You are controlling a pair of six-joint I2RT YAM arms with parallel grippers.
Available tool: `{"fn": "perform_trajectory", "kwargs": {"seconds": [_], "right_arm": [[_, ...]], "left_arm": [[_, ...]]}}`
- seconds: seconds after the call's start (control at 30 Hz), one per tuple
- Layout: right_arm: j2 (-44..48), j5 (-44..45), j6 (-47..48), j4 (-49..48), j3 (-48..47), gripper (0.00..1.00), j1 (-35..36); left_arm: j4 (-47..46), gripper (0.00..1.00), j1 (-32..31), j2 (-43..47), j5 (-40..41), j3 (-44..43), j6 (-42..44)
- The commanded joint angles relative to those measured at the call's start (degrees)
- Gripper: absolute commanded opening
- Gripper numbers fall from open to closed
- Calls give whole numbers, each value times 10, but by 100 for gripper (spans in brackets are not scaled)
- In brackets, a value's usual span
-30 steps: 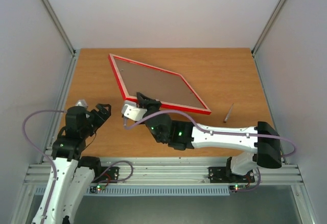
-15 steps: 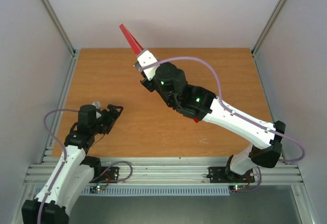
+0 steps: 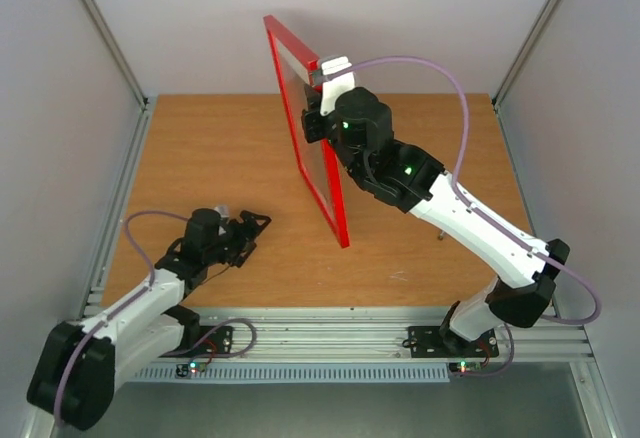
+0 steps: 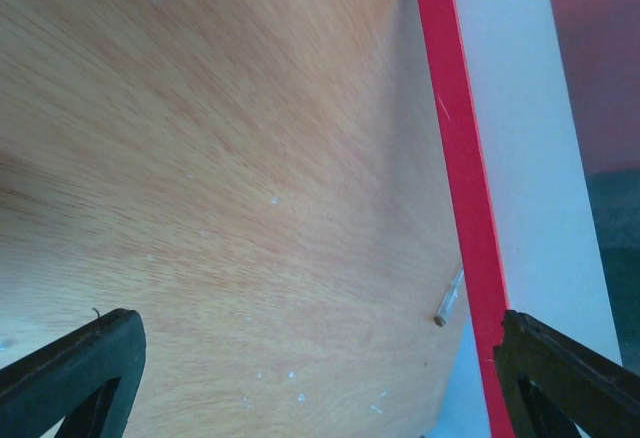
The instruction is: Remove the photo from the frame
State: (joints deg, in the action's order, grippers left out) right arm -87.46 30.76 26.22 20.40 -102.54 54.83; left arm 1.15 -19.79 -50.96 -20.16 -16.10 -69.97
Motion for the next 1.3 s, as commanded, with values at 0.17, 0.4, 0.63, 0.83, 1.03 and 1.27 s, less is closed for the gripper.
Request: {"fn": "perform_trajectory", "kwargs": {"seconds": [0.17,0.4,0.63,0.83,1.03,1.27], "right_arm": [[101,9,-223,-149,132,1,-33],[166,63,-343,-223,265,1,-42],[258,111,-486,-225,413,2,-72],[320,107,-620,-239,576,2,-116],[327,93,-688,-311,701,2,-144],[286,68,-780,-391,792,5,-155]], "left_arm": [[-248,97,-49,-58,55,49,-105],[-248,98,-58,-50,78,46,-118],[-254,95,-59,-65,87,58,-116],[-232,95,-59,-60,93,71,-104],[-170,95,-59,-25,116,77,-92],[-99,95,-57,25,153,69,-72]]}}
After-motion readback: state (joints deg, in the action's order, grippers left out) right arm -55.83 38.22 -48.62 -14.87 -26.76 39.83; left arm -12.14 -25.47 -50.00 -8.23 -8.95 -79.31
